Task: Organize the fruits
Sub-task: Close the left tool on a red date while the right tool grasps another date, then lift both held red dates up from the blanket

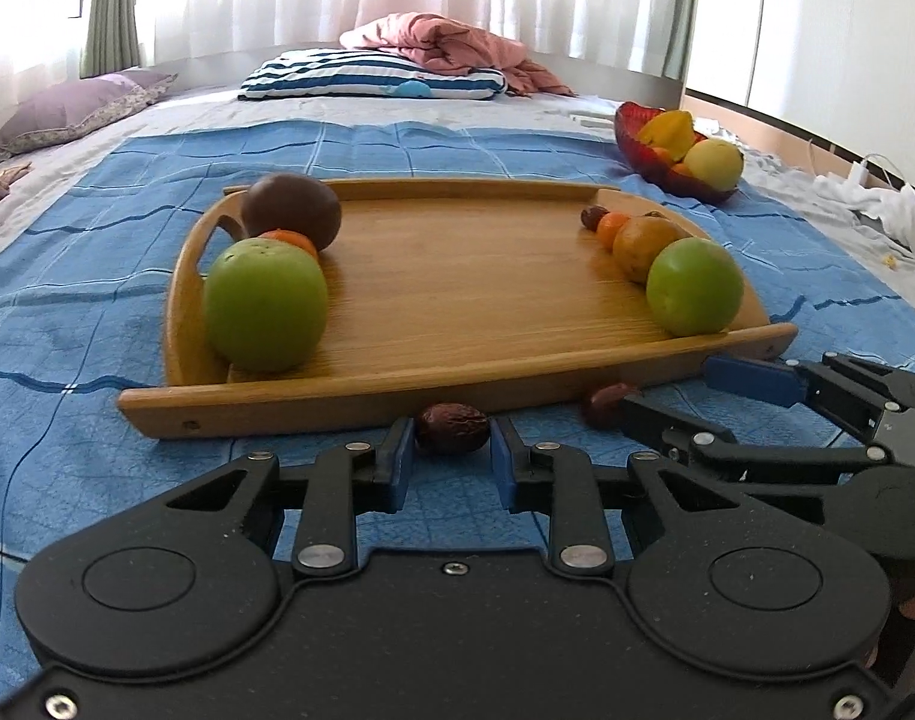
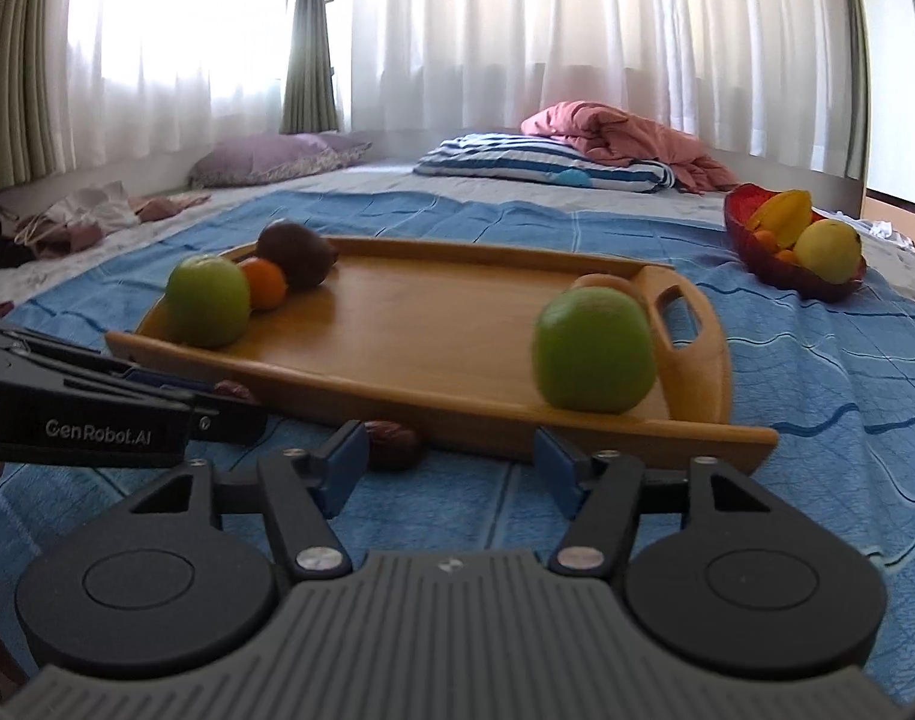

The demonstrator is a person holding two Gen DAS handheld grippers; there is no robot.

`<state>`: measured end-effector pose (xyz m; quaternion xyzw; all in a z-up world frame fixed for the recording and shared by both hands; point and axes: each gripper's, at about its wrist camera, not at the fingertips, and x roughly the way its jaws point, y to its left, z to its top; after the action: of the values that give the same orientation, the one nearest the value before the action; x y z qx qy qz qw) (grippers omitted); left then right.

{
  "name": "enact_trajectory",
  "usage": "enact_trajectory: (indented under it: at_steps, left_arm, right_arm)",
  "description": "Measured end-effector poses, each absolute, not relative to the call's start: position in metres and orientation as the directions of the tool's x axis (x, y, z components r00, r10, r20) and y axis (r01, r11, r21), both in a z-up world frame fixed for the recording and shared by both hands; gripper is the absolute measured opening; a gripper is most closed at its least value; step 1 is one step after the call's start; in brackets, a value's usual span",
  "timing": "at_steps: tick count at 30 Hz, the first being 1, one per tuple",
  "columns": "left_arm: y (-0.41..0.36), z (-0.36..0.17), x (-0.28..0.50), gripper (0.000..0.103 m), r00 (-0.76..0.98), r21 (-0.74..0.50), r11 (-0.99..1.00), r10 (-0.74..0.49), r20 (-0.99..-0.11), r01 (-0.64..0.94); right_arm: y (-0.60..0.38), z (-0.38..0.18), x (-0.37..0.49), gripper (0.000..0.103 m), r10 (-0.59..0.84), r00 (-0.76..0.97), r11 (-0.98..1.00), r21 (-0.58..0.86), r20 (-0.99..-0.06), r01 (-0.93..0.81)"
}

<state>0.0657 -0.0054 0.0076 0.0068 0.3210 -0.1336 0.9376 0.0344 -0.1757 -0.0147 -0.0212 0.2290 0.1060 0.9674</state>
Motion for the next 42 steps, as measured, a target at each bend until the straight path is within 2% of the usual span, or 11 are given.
enact_trajectory:
  at_steps: [10,15,22,24,38,42]
  left_arm:
    - [0.006,0.006,0.064,0.026,0.766,-0.079,0.975,-0.212,-0.607,0.207]
    - [0.007,0.005,0.065,0.026,0.768,-0.080,0.978,-0.203,-0.607,0.195]
    - [0.009,0.005,0.068,0.026,0.768,-0.092,0.978,-0.205,-0.607,0.188]
    - [0.009,0.004,0.067,0.026,0.768,-0.095,0.978,-0.205,-0.607,0.187]
    - [0.011,0.000,0.066,0.026,0.777,-0.098,0.978,-0.207,-0.595,0.185]
    - [0.011,-0.001,0.065,0.029,0.779,-0.096,0.978,-0.204,-0.593,0.183]
  right_arm:
    - [-0.149,-0.016,0.025,0.064,0.104,0.901,0.981,-0.106,-0.421,-0.163]
    - [-0.143,-0.016,0.025,0.057,0.089,0.900,0.989,-0.068,-0.427,-0.131]
    - [-0.138,-0.017,0.027,0.054,0.094,0.899,0.993,-0.025,-0.428,-0.116]
    - [-0.137,-0.018,0.027,0.051,0.085,0.899,0.993,-0.034,-0.431,-0.111]
    - [-0.132,-0.017,0.032,0.045,0.091,0.889,0.994,-0.009,-0.448,-0.107]
    - [-0.131,-0.018,0.034,0.043,0.082,0.888,0.995,-0.008,-0.452,-0.096]
